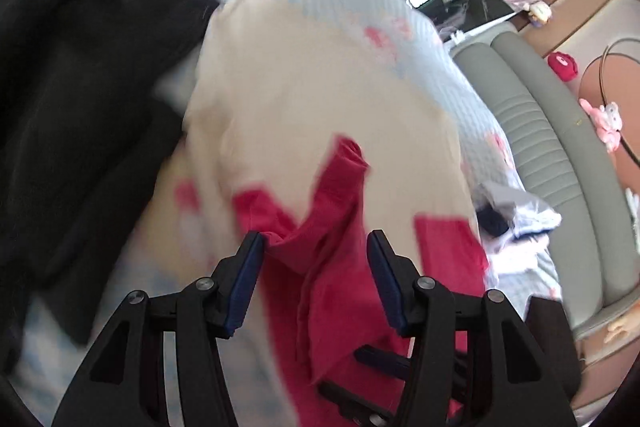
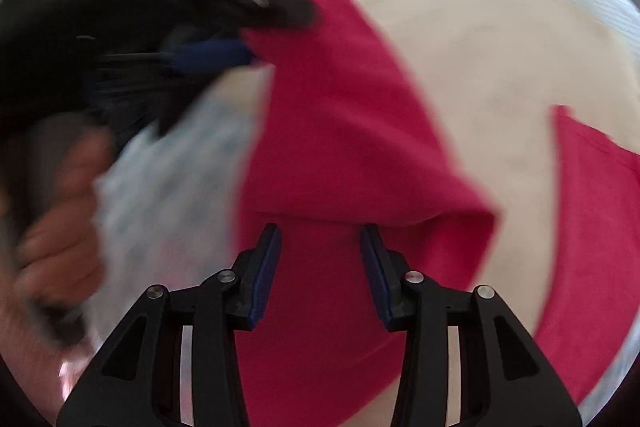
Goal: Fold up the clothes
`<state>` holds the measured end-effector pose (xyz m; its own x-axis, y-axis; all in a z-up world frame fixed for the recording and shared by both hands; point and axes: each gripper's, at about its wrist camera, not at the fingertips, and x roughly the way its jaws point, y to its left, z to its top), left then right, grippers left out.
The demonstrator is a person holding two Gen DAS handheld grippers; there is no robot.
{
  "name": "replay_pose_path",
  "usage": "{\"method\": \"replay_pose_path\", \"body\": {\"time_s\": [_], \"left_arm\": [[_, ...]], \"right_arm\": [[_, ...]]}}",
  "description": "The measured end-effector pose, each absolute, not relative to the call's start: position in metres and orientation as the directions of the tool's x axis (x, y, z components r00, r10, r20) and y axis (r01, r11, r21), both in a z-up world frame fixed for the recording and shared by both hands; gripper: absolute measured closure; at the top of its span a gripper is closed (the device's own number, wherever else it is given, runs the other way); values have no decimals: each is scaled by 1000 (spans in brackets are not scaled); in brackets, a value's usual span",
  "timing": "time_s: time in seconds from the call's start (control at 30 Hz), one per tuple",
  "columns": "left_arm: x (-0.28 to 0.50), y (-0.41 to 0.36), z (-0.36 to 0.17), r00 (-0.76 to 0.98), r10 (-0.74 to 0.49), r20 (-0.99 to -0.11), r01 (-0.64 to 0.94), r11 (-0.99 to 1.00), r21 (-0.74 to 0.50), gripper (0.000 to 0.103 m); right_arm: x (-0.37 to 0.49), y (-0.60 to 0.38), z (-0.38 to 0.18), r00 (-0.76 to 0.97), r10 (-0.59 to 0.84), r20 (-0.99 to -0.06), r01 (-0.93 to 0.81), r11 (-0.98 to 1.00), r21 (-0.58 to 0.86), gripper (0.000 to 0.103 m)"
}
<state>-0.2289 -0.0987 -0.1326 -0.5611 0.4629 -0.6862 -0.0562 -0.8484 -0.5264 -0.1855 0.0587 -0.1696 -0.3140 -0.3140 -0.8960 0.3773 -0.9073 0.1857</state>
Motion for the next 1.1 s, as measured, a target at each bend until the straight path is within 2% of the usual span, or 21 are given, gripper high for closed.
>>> {"method": "replay_pose_path", "body": {"time_s": [0.07, 0.17, 0.27, 0.4, 0.5, 0.6, 0.73, 0.87, 0.93, 1.0, 1.1], "left_arm": [[-229, -105, -123, -605, 429, -671, -44, -859, -510, 47], [-233, -117, -137, -593, 375, -712, 6, -883, -470, 47], [-236, -123, -161, -546, 285, -787, 64, -923, -379, 48], [-249, -123, -162, -542, 237, -806, 84, -939, -332, 49], [-280, -106, -161, -489, 146, -860, 56, -979, -198, 49], [-299, -87, -165, -441, 32, -897, 9, -999, -39, 49], [-296, -64, -178, -405, -132, -905, -96, -978, 185, 48], [-287, -85, -166, -384, -165, -908, -69, -976, 207, 50], [-280, -97, -154, -385, -162, -908, -60, -978, 200, 50], [-276, -107, -142, -391, -97, -915, -43, -991, 123, 50], [-282, -109, -133, -418, 48, -907, -37, -999, -35, 51]], "right_arm": [[-198, 83, -161, -396, -282, -874, 254, -948, 191, 62], [-208, 118, -147, -502, -191, -844, 106, -981, 160, 60], [-207, 134, -145, -501, -176, -847, 76, -984, 160, 60], [-201, 131, -152, -443, -220, -869, 141, -975, 174, 60], [-199, 112, -166, -379, -282, -881, 234, -951, 204, 60], [-210, 97, -181, -341, -273, -899, 283, -942, 179, 60], [-233, 115, -180, -412, -199, -889, 160, -977, 145, 62], [-237, 155, -163, -488, -148, -860, 14, -987, 162, 62], [-231, 159, -157, -485, -166, -859, 35, -985, 170, 61], [-223, 155, -153, -478, -178, -860, 78, -984, 160, 61], [-215, 144, -151, -438, -270, -857, 140, -963, 232, 61]]}}
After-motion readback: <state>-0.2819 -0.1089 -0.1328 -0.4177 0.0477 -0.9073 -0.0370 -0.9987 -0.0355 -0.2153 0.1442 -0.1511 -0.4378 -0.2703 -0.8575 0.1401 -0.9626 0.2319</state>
